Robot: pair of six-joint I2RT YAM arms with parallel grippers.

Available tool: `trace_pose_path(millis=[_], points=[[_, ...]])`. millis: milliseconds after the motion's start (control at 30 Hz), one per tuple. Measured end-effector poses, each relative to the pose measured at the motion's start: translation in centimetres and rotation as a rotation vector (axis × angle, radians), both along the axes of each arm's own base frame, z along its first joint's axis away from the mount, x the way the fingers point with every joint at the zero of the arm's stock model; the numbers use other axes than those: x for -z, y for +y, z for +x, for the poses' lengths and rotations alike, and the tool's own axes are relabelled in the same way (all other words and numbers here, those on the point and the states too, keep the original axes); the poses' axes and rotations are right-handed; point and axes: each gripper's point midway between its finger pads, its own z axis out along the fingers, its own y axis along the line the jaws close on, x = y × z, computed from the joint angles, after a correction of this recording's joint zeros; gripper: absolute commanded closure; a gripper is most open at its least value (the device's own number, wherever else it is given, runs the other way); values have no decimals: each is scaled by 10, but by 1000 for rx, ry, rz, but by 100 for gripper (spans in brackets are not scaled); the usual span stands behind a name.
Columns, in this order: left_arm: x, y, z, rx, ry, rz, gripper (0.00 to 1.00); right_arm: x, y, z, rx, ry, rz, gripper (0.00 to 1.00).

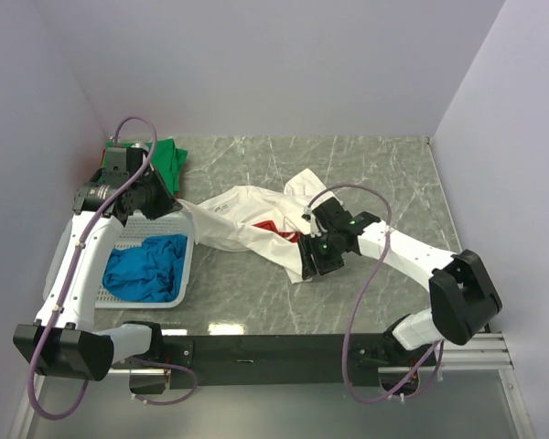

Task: Fold and stack the t-shirts
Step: Flatten the tshirt out

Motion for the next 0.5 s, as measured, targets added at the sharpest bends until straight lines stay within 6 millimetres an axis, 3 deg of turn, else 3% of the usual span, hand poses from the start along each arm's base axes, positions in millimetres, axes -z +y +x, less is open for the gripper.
trace_pose_path(millis=[200, 300, 400, 433, 500], points=[[1, 0, -1, -1, 5, 1, 99, 25, 6, 0, -3, 45, -24, 36], [1, 1, -1, -3, 10, 4, 100, 40, 8, 3, -5, 68, -40, 46], [-3, 1, 1, -5, 8, 7, 100, 49, 9, 6, -17, 78, -58, 73], [-4, 2, 2, -6, 5, 8, 100, 49, 9, 9, -23, 71, -63, 92], [-7, 2, 3, -9, -2, 12, 99, 43, 10, 17, -34, 44, -74, 100]])
